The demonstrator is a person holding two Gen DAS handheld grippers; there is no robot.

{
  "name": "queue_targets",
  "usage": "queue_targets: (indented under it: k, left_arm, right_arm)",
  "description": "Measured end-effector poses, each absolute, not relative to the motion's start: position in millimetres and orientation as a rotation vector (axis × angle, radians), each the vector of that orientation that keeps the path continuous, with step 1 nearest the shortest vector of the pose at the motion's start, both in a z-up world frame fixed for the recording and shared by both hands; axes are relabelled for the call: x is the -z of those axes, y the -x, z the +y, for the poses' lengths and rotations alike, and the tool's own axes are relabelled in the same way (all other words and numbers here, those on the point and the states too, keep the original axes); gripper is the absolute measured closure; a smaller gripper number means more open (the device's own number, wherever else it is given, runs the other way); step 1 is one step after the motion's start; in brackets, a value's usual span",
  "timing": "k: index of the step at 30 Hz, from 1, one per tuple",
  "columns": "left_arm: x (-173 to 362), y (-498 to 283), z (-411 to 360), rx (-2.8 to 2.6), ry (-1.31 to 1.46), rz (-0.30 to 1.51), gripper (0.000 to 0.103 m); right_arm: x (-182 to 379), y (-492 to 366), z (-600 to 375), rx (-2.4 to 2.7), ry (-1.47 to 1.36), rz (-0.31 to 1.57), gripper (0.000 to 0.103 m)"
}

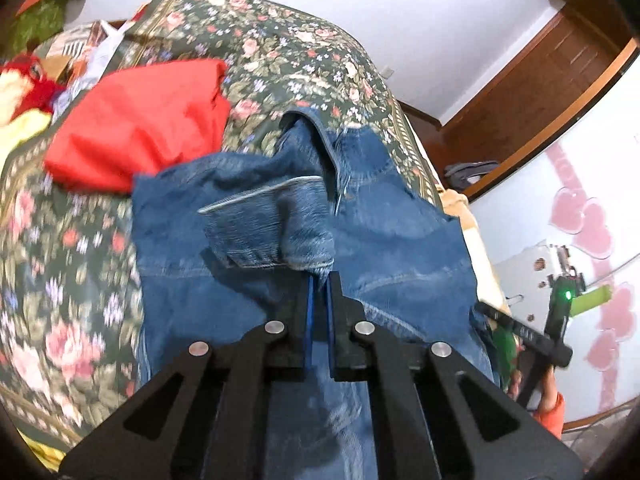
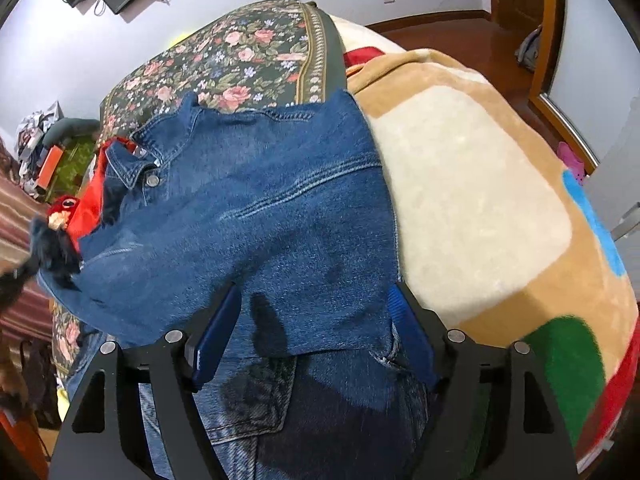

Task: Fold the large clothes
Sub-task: 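Grasp the folded sleeve edge with the left tool and lift it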

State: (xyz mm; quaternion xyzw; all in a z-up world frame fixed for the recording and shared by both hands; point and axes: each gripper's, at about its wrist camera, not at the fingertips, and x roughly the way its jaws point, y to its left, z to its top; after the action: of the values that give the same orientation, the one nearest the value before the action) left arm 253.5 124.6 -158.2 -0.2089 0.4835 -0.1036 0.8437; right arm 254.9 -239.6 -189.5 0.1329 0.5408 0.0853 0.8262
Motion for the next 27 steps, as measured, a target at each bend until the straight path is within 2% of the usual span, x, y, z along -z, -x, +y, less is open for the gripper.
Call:
queue_targets:
  k: [1, 13, 15, 16, 17, 18, 19, 20, 27]
  left_arm:
    - [162.3, -246.1, 127.5, 0.225, 0.451, 1.026, 0.103]
    - [229.1, -170.9, 152.1, 0.178, 0.568, 1.122, 0.101]
    - [232.7, -166.1, 151.4, 0.191, 0.587, 1.129, 0.094]
    - [232.2, -164.5, 150.1, 0.196, 0.595, 1.129, 0.082]
    - [230.2, -163.0, 148.9, 0.201, 0.61, 1.115, 0.064]
    - [228.9, -160.9, 149.8, 0.203, 0.624, 1.1, 0.055]
    - [226.5, -160.8, 149.7, 0.2, 0.638, 1.084, 0.041]
    - [222.8, -162.3, 149.0, 0.188, 0.655, 1.062, 0.033]
    - [233.4, -189.6, 155.2, 0.168, 0.798, 1.065, 0.033]
  right_arm:
    - [188.0, -254.8, -238.4, -0.179, -0.28, 1.146, 0.03]
    - [177.5, -250.6, -199.2, -0.231, -0.223, 1.14, 0.03]
    - [177.3, -248.3, -192.9, -0.238, -0.212, 1.141, 0.03]
    - [177.2, -246.8, -190.6, -0.242, -0.203, 1.139, 0.03]
    - [177.2, -245.8, -187.9, -0.247, -0.192, 1.137, 0.03]
    - [177.0, -244.9, -186.1, -0.251, -0.186, 1.136, 0.03]
    - [177.2, -244.4, -184.1, -0.256, -0.179, 1.136, 0.03]
    - [177.1, -244.1, -182.7, -0.257, -0.176, 1.137, 0.03]
    - [175.9, -242.0, -184.3, -0.263, -0.181, 1.133, 0.03]
